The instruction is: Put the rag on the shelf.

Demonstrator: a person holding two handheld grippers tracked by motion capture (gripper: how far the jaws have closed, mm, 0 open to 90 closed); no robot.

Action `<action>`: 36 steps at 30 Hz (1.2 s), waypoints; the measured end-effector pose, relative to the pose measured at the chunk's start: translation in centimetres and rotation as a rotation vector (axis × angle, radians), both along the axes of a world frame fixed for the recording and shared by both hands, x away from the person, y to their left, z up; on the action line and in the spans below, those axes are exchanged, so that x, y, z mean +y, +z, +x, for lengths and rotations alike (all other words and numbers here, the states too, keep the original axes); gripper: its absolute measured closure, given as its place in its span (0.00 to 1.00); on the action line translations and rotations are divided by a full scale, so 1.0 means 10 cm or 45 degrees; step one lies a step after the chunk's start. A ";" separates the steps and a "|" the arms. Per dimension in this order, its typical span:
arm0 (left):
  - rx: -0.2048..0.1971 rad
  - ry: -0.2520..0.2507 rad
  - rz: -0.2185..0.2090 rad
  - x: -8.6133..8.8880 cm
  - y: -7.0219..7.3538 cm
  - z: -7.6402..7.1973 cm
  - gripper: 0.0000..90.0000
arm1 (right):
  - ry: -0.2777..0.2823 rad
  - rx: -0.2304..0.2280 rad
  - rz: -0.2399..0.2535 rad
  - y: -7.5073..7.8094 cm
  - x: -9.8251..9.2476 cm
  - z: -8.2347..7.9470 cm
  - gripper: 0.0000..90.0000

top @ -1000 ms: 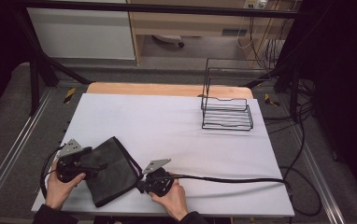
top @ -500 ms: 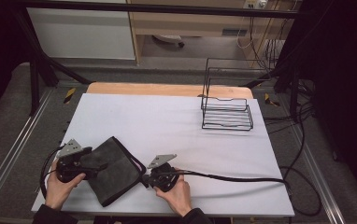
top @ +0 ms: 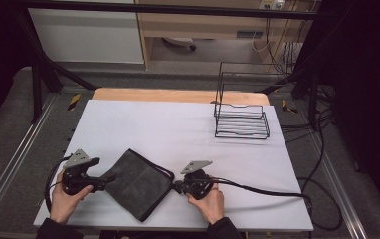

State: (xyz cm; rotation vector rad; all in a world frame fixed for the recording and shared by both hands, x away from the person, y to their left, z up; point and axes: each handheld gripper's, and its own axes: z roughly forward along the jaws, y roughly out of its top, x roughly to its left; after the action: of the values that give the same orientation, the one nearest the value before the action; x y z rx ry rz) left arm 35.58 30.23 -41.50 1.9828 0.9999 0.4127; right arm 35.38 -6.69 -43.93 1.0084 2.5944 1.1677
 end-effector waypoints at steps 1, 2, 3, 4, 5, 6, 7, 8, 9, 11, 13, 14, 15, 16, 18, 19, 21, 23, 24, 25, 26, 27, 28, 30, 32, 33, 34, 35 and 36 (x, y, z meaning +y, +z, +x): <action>0.002 -0.001 -0.001 0.00 0.00 0.00 0.11 | -0.009 0.002 -0.005 0.00 -0.05 0.00 1.00; 0.004 -0.004 -0.001 -0.01 0.00 0.00 0.11 | -0.021 0.004 -0.006 0.01 -0.11 0.00 1.00; 0.007 -0.005 -0.001 -0.02 -0.01 0.00 0.11 | -0.021 0.004 -0.006 0.01 -0.11 0.00 1.00; 0.009 -0.009 0.000 -0.02 -0.01 0.00 0.12 | -0.040 0.008 -0.016 0.01 -0.21 0.00 1.00; 0.012 -0.011 0.001 -0.03 -0.01 0.00 0.12 | -0.046 0.007 -0.021 0.01 -0.26 0.00 1.00; 0.014 -0.013 0.001 -0.04 -0.02 0.00 0.12 | -0.052 0.010 -0.021 0.02 -0.31 0.00 1.00; 0.020 -0.021 0.007 -0.05 -0.02 0.01 0.12 | -0.060 0.009 -0.023 0.02 -0.36 0.00 1.00; 0.022 -0.022 0.007 -0.06 -0.02 0.01 0.12 | -0.064 0.005 -0.028 0.02 -0.40 0.00 1.00; 0.023 -0.021 0.004 -0.07 -0.03 0.00 0.13 | -0.068 0.006 -0.031 0.03 -0.44 0.00 1.00; 0.026 -0.027 0.008 -0.09 -0.03 0.00 0.13 | -0.081 0.006 -0.036 0.03 -0.51 0.00 1.00; 0.028 -0.028 0.009 -0.10 -0.04 0.00 0.13 | -0.088 0.007 -0.039 0.03 -0.55 0.00 1.00; 0.032 -0.031 0.006 -0.13 -0.05 0.00 0.15 | -0.098 0.006 -0.044 0.02 -0.63 0.00 1.00; 0.032 -0.031 0.006 -0.13 -0.05 0.00 0.15 | -0.098 0.006 -0.044 0.02 -0.63 0.00 1.00; 0.039 -0.040 0.008 -0.17 -0.05 -0.01 0.16 | -0.112 0.004 -0.048 0.02 -0.71 0.00 1.00; 0.043 -0.041 0.003 -0.19 -0.05 -0.02 0.18 | -0.120 0.011 -0.050 0.02 -0.75 0.00 1.00; 0.046 -0.044 0.001 -0.22 -0.05 -0.02 0.18 | -0.127 0.012 -0.051 0.01 -0.78 -0.01 1.00; 0.071 -0.042 0.000 -0.32 -0.06 -0.05 0.24 | -0.109 0.031 -0.039 -0.02 -0.84 0.00 1.00; 0.079 -0.040 0.007 -0.35 -0.07 -0.07 0.32 | -0.084 0.024 -0.042 -0.03 -0.84 -0.01 0.98; 0.097 -0.034 0.024 -0.44 -0.08 -0.10 0.35 | -0.076 0.004 -0.036 -0.03 -0.84 -0.01 0.94; 0.097 -0.034 0.024 -0.44 -0.08 -0.10 0.40 | -0.076 0.004 -0.036 -0.03 -0.84 -0.01 0.94; 0.110 -0.042 0.033 -0.47 -0.08 -0.10 0.40 | -0.070 0.000 -0.020 0.00 -0.85 -0.01 0.91; 0.138 -0.044 0.020 -0.53 -0.09 -0.11 0.47 | -0.079 -0.041 0.034 0.05 -0.87 0.00 0.80; 0.149 -0.042 0.022 -0.56 -0.09 -0.11 0.51 | -0.072 -0.049 0.064 0.08 -0.87 0.01 0.75; 0.160 -0.030 0.039 -0.61 -0.11 -0.11 0.58 | -0.064 -0.068 0.079 0.12 -0.82 0.05 0.64; 0.168 -0.028 0.057 -0.63 -0.12 -0.11 0.62 | -0.051 -0.070 0.079 0.12 -0.78 0.08 0.62; 0.179 -0.027 0.067 -0.64 -0.13 -0.11 0.65 | -0.038 -0.071 0.081 0.11 -0.73 0.11 0.59; 0.189 -0.029 0.073 -0.64 -0.13 -0.12 0.71 | -0.024 -0.060 0.064 0.05 -0.65 0.19 0.56; 0.203 -0.030 0.068 -0.64 -0.14 -0.12 0.73 | -0.021 -0.046 0.051 0.02 -0.62 0.23 0.56; 0.218 -0.035 0.065 -0.64 -0.16 -0.13 0.73 | -0.021 -0.046 0.051 0.02 -0.62 0.23 0.56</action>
State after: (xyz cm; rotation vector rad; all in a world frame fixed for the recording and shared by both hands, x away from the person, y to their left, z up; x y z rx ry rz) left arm 34.29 23.80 -43.05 2.1030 1.0760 0.2585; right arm 37.69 -12.85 -43.75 1.0047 2.5400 1.2273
